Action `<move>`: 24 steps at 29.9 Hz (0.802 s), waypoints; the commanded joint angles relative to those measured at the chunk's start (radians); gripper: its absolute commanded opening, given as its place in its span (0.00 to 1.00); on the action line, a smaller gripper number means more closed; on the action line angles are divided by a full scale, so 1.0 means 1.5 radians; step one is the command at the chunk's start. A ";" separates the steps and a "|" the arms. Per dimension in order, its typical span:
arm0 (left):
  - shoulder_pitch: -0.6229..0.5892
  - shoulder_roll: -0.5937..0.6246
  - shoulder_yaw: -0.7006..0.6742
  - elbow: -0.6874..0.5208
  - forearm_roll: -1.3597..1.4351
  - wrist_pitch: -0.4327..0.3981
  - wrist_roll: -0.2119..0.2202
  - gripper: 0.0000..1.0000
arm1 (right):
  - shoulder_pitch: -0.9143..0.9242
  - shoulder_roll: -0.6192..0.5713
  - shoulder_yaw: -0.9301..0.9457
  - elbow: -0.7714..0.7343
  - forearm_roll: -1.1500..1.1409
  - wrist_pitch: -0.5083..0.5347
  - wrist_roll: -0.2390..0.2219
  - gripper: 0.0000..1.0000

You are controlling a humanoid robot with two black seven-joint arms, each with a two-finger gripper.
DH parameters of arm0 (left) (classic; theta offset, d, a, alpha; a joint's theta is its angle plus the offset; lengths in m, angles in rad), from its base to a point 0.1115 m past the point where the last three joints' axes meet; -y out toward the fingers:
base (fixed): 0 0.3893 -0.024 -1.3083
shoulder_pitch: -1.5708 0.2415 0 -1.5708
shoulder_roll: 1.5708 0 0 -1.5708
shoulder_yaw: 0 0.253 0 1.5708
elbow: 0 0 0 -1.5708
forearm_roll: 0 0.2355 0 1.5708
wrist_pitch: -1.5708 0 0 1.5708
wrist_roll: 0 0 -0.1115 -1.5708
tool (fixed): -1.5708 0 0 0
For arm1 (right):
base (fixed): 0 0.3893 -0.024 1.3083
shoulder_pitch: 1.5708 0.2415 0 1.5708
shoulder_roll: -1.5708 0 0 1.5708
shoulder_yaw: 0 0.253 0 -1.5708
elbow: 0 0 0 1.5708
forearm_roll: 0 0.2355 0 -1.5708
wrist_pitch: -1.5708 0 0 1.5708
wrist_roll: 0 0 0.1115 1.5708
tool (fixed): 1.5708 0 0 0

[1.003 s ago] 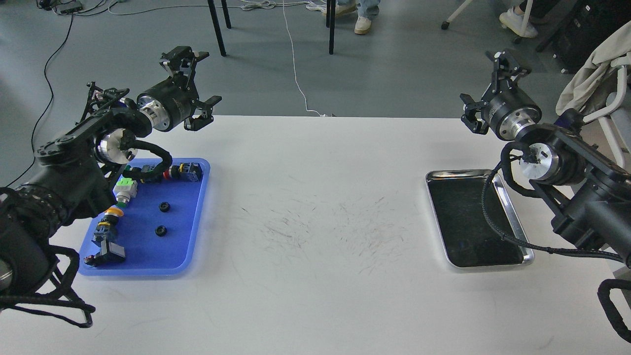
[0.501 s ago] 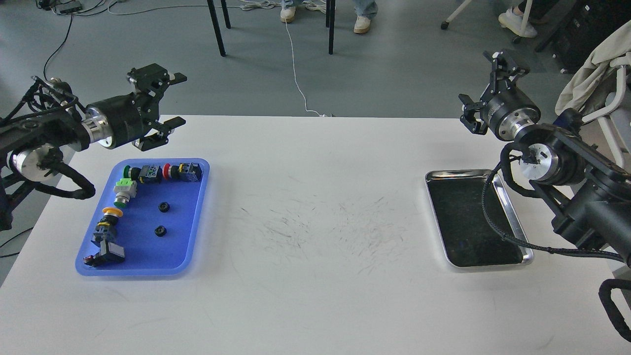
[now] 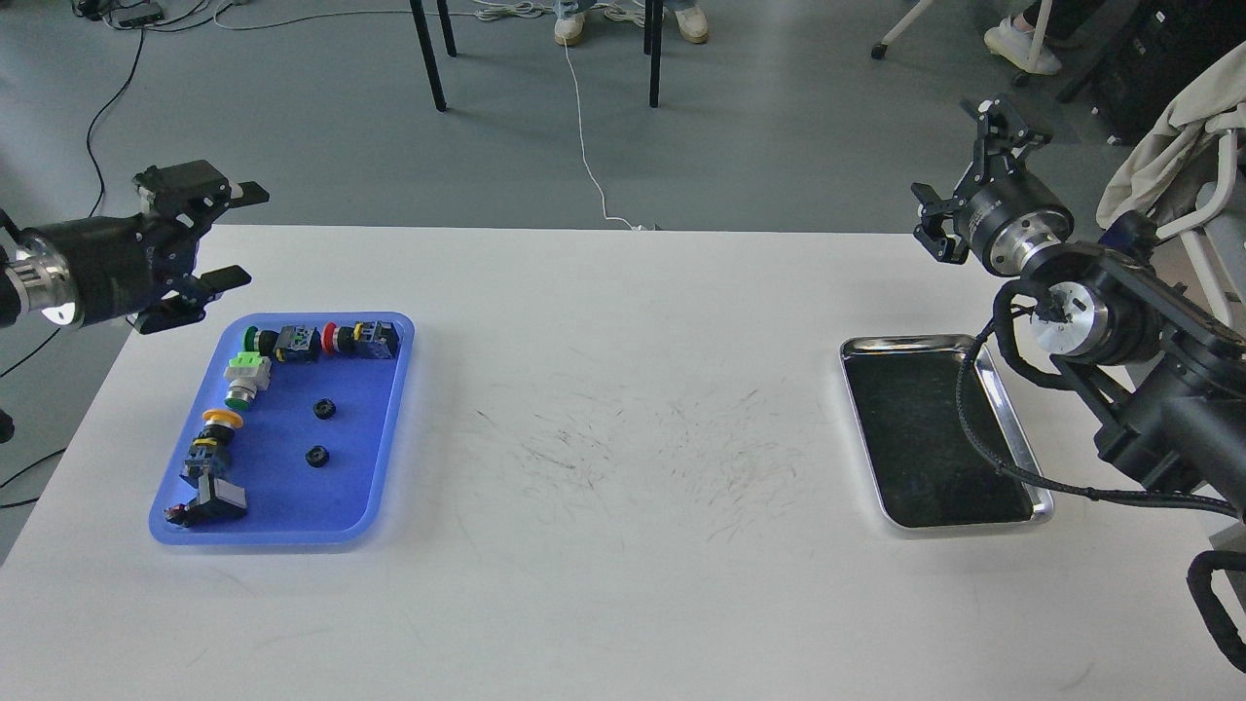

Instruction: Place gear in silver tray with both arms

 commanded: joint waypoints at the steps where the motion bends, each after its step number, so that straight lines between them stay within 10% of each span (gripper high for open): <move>1: 0.001 0.027 0.007 -0.026 0.068 0.001 -0.001 0.99 | 0.000 -0.001 -0.003 0.000 -0.001 0.000 0.000 0.99; 24: 0.002 0.075 -0.003 -0.055 0.136 0.044 -0.036 0.99 | -0.002 0.006 -0.004 0.000 -0.017 0.000 0.000 0.99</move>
